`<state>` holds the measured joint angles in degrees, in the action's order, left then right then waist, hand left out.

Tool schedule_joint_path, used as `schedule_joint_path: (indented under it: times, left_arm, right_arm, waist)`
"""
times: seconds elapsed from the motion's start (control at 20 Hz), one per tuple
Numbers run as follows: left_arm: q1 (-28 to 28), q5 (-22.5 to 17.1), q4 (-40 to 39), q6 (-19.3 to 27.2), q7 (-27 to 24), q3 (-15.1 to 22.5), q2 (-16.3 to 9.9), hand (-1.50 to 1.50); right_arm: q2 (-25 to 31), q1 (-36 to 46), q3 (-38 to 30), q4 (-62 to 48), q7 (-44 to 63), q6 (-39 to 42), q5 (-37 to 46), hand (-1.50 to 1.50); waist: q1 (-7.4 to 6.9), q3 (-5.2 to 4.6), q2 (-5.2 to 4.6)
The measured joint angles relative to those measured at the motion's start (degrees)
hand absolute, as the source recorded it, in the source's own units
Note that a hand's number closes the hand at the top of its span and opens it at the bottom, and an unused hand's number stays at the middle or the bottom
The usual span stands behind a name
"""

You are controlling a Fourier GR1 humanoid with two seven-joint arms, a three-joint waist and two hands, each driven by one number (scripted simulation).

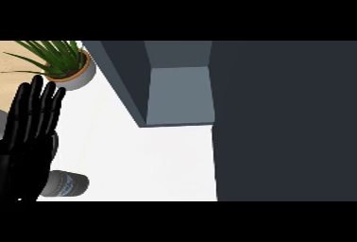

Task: Pick up the bottled water, place it into the cabinet and close the cabinet

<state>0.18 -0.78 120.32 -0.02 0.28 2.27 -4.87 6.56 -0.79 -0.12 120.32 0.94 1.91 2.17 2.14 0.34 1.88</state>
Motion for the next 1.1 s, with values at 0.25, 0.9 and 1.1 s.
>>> schedule_joint_path:
  times: [0.25,0.9,1.1]
  left_arm:
    - [6.8,-6.5,5.9,-8.0,-3.0,-1.2,-3.8,-1.50]
    - [32.0,-29.4,9.4,-17.7,6.1,-5.1,-5.8,-1.50]
    - [36.8,-33.9,10.2,-21.8,5.9,-9.4,-6.8,-1.50]
  right_arm:
    - [0.0,-4.6,0.1,5.4,-1.0,1.0,-0.5,-1.50]
    - [-4.6,-15.1,3.2,8.9,10.2,3.7,-19.4,-1.50]
    - [-5.1,-21.6,4.6,10.8,7.6,6.7,-20.5,-1.50]
  waist:
    - [-1.65,-0.26,-1.15]
    - [-2.80,-0.33,-1.66]
    - [-2.49,-0.34,-1.64]
